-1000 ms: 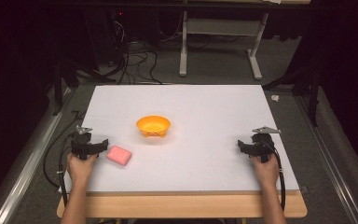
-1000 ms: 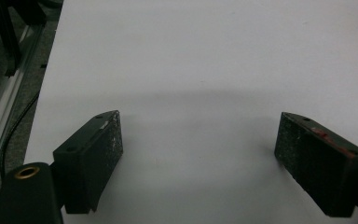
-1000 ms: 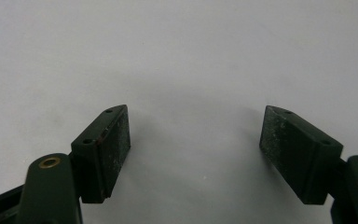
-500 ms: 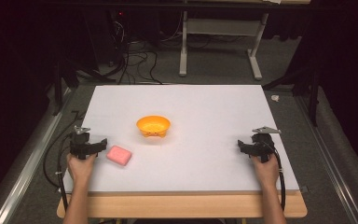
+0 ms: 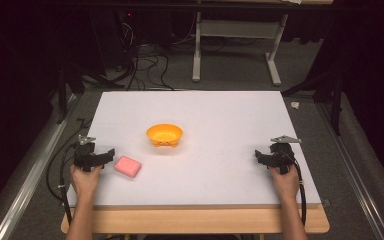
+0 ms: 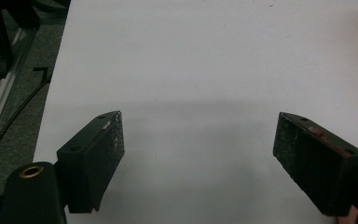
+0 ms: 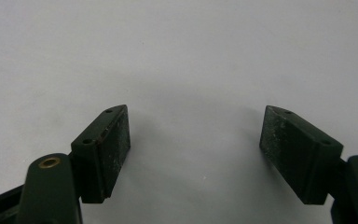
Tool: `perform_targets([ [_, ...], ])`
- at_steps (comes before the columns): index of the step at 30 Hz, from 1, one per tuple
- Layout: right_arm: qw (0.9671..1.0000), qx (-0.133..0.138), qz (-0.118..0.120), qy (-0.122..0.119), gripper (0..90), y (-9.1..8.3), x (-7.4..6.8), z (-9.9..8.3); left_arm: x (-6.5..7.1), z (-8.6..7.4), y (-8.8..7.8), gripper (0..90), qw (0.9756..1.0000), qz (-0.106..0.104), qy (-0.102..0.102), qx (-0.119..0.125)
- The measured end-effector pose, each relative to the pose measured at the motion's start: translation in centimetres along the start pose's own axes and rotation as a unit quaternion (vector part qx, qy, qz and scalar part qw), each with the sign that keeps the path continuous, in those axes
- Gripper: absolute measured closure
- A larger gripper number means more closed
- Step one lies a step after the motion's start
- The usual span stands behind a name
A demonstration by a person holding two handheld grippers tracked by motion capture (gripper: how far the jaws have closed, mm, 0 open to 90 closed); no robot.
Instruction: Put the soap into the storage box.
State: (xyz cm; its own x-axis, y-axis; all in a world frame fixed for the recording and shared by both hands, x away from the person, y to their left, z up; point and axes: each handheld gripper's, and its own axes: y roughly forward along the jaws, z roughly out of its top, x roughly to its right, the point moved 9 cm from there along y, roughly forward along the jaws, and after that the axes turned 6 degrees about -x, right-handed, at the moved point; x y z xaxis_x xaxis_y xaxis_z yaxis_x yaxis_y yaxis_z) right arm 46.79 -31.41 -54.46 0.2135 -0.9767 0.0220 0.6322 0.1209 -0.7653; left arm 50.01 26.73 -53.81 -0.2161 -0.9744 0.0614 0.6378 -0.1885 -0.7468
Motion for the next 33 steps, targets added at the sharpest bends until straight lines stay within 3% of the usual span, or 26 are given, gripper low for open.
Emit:
perform_targets([
  [10,1.0,0.0,0.0,0.0,24.9,0.0,0.0,0.0,0.5,0.2,-1.1,17.8,0.9999,-0.014,0.003,0.007],
  [18,1.0,0.0,0.0,0.0,24.9,0.0,0.0,0.0,1.0,0.9,-2.5,17.7,0.9993,-0.025,0.003,0.028],
  [33,1.0,0.0,-0.001,-0.002,24.9,0.0,0.0,0.0,3.1,1.3,-4.2,17.4,0.9979,-0.047,0.032,0.032],
])
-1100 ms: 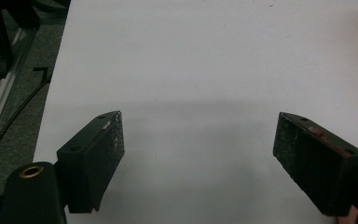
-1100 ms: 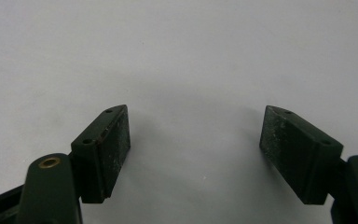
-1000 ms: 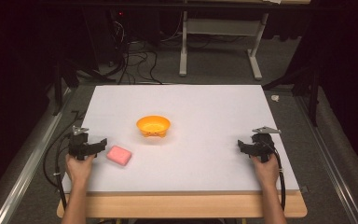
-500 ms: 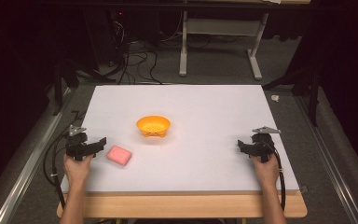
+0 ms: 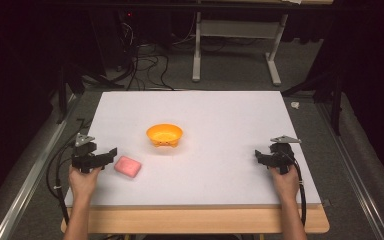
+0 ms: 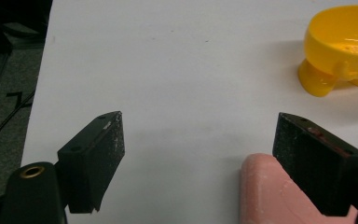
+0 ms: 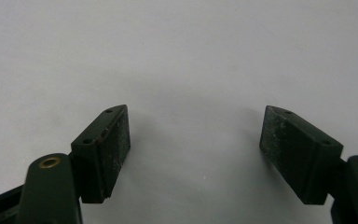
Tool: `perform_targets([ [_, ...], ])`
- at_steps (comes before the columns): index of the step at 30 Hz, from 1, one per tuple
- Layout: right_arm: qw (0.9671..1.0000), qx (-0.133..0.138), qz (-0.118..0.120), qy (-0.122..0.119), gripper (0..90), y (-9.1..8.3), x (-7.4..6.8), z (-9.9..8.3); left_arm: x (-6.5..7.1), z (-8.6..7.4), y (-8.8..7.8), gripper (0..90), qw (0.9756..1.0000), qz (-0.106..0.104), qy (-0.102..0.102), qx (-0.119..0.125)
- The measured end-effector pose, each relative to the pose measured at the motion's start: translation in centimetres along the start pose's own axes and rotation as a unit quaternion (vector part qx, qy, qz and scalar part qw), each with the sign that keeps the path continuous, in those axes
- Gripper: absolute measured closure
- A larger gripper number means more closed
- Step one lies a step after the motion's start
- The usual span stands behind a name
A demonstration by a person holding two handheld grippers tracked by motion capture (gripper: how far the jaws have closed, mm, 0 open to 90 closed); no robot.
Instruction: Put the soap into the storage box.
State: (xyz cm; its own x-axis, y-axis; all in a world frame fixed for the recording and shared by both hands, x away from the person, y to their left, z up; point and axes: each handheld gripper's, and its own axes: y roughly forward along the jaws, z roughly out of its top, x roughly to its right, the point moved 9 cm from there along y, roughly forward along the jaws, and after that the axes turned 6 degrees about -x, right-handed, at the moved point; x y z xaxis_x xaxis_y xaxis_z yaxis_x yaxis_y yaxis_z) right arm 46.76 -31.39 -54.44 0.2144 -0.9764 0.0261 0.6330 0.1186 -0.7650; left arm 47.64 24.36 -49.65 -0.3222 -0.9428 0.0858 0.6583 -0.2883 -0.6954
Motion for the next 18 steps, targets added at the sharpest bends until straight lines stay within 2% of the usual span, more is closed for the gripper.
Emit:
perform_targets([
  [10,1.0,0.0,0.0,0.0,24.9,0.0,0.0,0.0,1.5,-0.1,-0.7,16.1,0.9998,-0.014,0.012,0.002],
  [18,1.0,0.0,0.0,0.0,24.9,0.0,0.0,0.0,2.9,-0.1,-1.1,15.6,0.9993,-0.024,0.029,0.006],
])
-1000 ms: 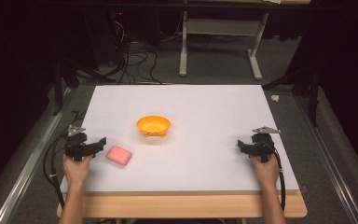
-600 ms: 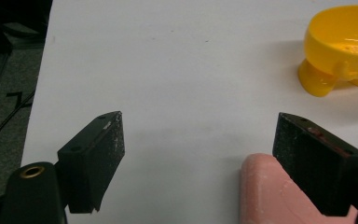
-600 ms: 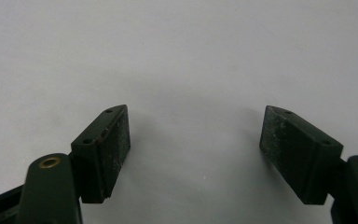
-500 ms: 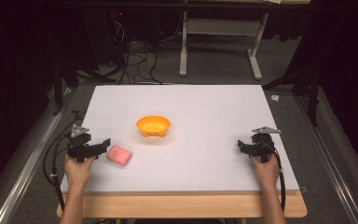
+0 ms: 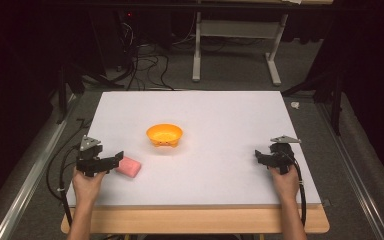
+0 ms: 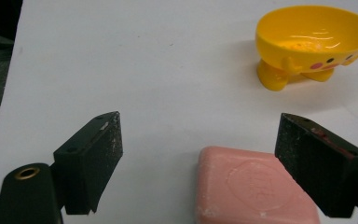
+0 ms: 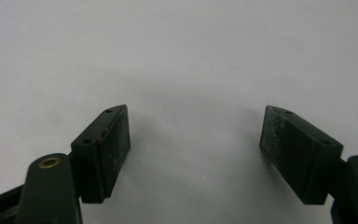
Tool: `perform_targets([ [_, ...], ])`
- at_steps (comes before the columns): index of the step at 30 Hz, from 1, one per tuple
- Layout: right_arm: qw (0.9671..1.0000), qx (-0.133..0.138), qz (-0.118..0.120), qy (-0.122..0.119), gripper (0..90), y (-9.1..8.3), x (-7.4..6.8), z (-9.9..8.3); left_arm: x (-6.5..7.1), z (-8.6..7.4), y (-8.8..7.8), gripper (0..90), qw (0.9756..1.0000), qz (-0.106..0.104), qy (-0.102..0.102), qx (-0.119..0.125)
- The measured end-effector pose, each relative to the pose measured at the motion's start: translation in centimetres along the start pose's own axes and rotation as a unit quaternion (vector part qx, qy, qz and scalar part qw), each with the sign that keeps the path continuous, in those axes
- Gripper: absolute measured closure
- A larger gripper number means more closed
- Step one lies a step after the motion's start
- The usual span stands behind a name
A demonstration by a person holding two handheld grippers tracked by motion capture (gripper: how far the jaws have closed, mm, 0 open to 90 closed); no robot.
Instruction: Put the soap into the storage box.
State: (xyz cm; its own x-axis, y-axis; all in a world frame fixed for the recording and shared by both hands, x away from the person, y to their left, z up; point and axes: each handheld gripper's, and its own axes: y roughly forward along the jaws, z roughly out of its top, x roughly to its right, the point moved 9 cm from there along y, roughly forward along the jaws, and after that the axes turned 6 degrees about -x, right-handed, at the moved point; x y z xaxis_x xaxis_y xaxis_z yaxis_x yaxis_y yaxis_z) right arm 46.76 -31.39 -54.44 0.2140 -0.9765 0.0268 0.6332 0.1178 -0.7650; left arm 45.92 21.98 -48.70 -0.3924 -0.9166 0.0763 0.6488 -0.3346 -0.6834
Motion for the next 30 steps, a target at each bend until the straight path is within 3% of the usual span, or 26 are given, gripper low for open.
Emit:
perform_targets([
  [14,1.0,0.0,0.001,0.0,24.9,0.0,0.0,0.0,2.1,-0.3,-0.5,14.5,0.9997,-0.009,0.021,0.008],
  [30,1.0,0.0,0.001,0.001,24.9,0.0,0.0,0.0,3.7,-1.5,0.4,8.0,0.999,-0.008,0.043,-0.007],
])
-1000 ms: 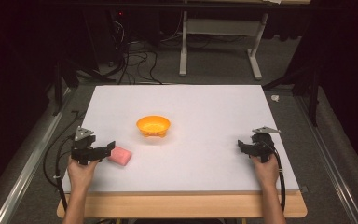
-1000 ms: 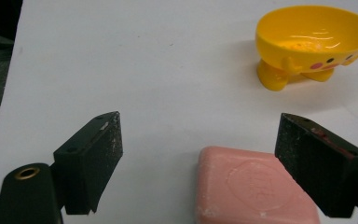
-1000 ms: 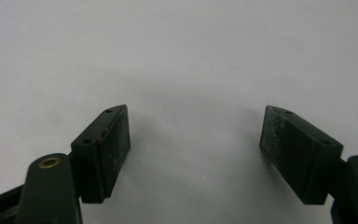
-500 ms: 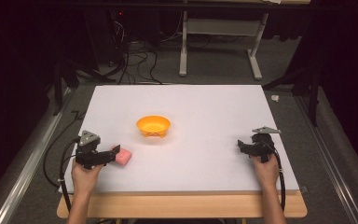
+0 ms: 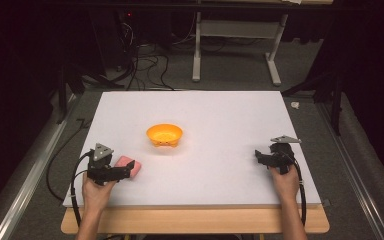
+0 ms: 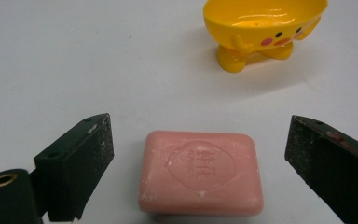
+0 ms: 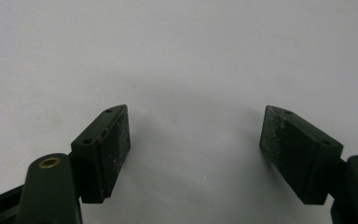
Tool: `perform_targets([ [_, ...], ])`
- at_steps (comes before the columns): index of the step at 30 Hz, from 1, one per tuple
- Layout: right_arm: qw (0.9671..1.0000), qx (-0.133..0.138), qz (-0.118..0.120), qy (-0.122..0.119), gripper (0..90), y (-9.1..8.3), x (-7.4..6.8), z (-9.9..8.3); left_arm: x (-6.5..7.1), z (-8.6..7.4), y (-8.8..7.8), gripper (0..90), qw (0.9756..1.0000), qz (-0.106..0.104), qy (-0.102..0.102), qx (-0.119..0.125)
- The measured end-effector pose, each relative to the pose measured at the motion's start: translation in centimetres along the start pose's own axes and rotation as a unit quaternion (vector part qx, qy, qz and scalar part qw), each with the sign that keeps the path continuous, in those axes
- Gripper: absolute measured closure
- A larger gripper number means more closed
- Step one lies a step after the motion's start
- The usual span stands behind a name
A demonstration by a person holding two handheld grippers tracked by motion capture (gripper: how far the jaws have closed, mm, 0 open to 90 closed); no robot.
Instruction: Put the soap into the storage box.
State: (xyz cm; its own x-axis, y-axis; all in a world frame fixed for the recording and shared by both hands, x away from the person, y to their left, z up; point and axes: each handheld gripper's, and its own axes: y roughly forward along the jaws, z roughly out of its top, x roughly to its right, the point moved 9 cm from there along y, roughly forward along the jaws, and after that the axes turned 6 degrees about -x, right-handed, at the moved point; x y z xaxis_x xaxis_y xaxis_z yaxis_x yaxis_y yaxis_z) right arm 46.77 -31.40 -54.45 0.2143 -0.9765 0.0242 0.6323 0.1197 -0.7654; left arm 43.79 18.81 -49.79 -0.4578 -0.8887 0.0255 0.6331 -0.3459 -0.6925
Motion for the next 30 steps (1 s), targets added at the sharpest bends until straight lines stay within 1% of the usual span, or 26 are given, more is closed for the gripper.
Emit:
perform_targets([
  [6,1.0,0.0,0.0,0.001,24.9,0.0,0.0,0.0,0.1,-0.6,0.4,5.8,1.0,0.001,0.002,-0.006],
  [10,1.0,0.0,0.0,0.0,24.9,0.0,0.0,0.0,0.2,-1.0,0.8,3.3,1.0,-0.002,-0.002,-0.007],
  [16,1.0,0.0,0.0,0.0,24.9,0.0,0.0,0.0,0.3,-1.7,1.6,1.0,0.9998,-0.002,0.002,-0.018],
  [18,1.0,0.0,0.0,0.0,24.9,0.0,0.0,0.0,0.3,-1.9,1.8,0.6,0.9998,-0.001,0.005,-0.021],
  [27,1.0,0.0,-0.001,-0.001,24.9,0.0,0.0,0.0,0.4,-2.5,2.9,0.3,0.9993,-0.002,0.006,-0.038],
  [30,1.0,0.0,-0.001,0.0,24.8,0.0,0.0,0.0,0.4,-2.6,3.1,0.3,0.999,0.0,0.01,-0.043],
])
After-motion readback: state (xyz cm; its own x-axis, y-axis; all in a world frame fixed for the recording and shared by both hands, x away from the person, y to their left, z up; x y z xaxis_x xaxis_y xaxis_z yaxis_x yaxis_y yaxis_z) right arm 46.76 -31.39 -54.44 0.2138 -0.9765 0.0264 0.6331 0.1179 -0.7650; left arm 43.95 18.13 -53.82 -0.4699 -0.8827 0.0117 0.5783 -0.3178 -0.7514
